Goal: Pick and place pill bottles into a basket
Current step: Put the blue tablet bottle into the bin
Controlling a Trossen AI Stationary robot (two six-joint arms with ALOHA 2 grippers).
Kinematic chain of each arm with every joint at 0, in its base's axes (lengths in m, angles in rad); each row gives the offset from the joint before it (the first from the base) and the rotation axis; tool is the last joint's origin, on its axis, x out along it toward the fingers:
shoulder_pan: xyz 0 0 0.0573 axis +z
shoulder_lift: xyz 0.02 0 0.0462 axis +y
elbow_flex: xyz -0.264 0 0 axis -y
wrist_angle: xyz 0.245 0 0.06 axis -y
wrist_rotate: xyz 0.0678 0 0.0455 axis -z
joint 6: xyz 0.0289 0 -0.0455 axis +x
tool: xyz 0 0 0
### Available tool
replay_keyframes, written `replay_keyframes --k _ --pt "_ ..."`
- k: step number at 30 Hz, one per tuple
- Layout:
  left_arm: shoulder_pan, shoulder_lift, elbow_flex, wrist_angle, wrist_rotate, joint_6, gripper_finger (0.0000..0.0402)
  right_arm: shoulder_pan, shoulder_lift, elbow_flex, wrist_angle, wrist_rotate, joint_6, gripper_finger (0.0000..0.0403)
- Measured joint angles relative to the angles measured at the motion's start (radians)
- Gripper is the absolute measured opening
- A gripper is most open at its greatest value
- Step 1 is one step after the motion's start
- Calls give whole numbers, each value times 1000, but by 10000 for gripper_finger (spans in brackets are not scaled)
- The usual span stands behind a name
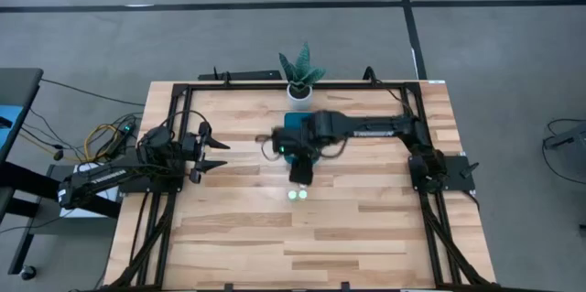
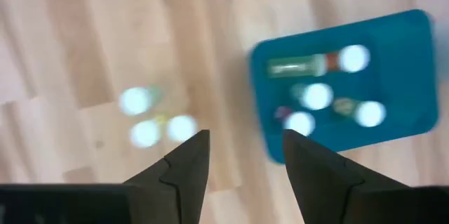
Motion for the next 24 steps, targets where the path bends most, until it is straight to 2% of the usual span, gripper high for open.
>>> replay_keyframes --k 11,24 --pt "0 0 0 0 0 0 213 213 3 -1 -8 21 149 168" --pt "0 0 0 0 0 0 213 304 6 -97 -17 25 468 160"
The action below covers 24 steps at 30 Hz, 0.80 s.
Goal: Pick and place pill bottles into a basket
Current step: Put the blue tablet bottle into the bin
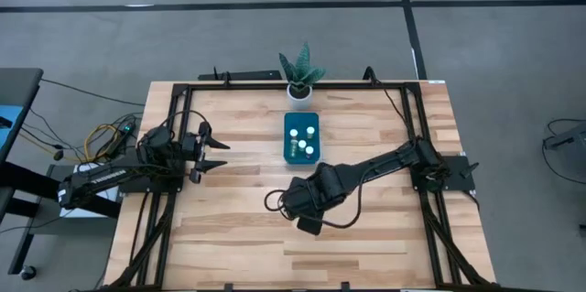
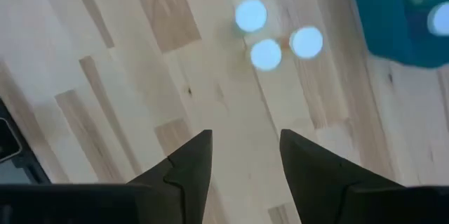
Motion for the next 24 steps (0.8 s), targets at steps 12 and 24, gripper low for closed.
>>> replay_keyframes --k 12,24 --pt "0 0 0 0 0 0 213 -7 0 -31 75 2 -106 157" --pt "0 0 0 0 0 0 213 -103 0 -31 94 9 -166 149"
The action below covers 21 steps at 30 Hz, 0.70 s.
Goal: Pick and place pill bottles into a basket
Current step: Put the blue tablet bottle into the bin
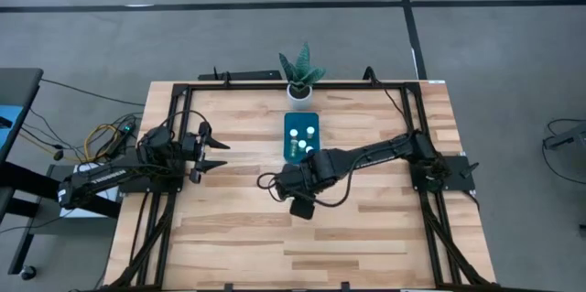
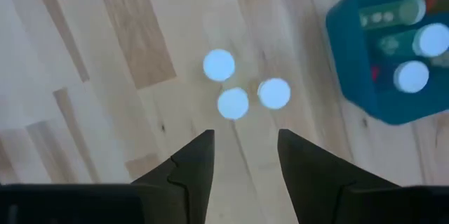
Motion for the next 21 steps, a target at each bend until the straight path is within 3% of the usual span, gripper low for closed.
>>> replay_keyframes --k 12,21 --pt "0 0 0 0 0 0 213 -30 0 0 72 -12 -113 148" --pt "0 0 0 0 0 0 213 -43 0 0 36 -64 15 151"
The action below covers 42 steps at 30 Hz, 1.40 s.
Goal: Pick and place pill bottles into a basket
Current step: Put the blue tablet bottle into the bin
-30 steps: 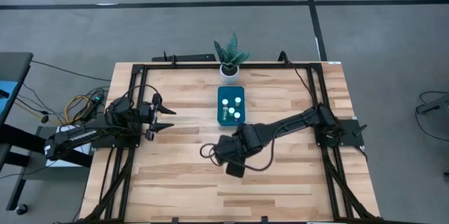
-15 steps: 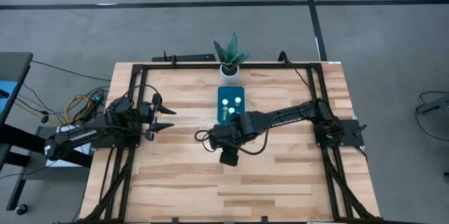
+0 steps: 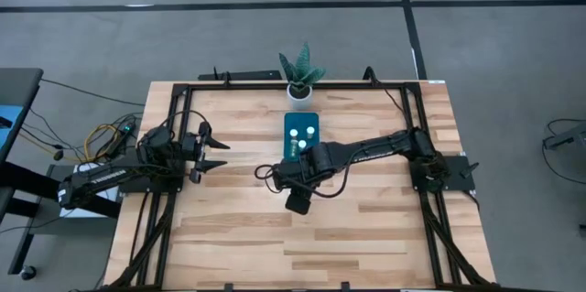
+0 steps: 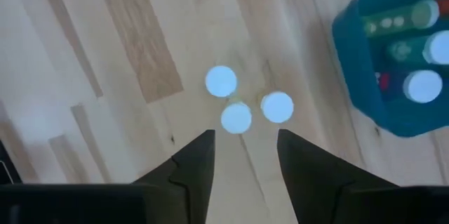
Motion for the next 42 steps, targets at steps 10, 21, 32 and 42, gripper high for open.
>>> replay_keyframes --k 10,21,32,42 --pt "0 0 0 0 0 0 213 20 0 0 0 -5 53 159" --pt "0 0 0 0 0 0 213 46 0 0 15 -7 80 159" --pt "0 0 0 0 0 0 213 49 0 -43 82 -7 -28 155" --pt "0 0 0 0 0 0 213 25 0 -114 191 -26 -222 160"
